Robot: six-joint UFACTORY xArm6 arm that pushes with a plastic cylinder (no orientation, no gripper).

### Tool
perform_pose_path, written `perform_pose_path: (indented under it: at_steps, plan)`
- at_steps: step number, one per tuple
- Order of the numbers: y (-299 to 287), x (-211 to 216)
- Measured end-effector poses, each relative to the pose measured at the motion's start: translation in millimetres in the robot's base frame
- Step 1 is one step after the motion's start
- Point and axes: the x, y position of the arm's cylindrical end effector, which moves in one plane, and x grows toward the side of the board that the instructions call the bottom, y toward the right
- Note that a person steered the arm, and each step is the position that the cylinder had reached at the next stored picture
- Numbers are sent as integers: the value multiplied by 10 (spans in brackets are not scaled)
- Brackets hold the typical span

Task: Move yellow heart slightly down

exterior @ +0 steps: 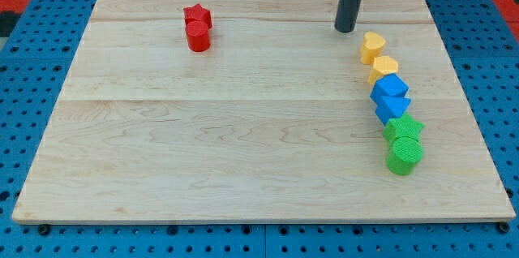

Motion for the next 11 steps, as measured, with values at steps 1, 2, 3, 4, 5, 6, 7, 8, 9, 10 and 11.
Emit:
perform_pose_path:
  at_steps: [1,2,3,4,5,6,7,8,9,10,11]
  plan:
    - [322,0]
    - [435,14]
    - [440,58]
    - [419,106]
    - [380,142]
    - [269,190]
    - [180,231]
    - [128,263]
    - [126,273]
    - [126,280]
    - [43,270]
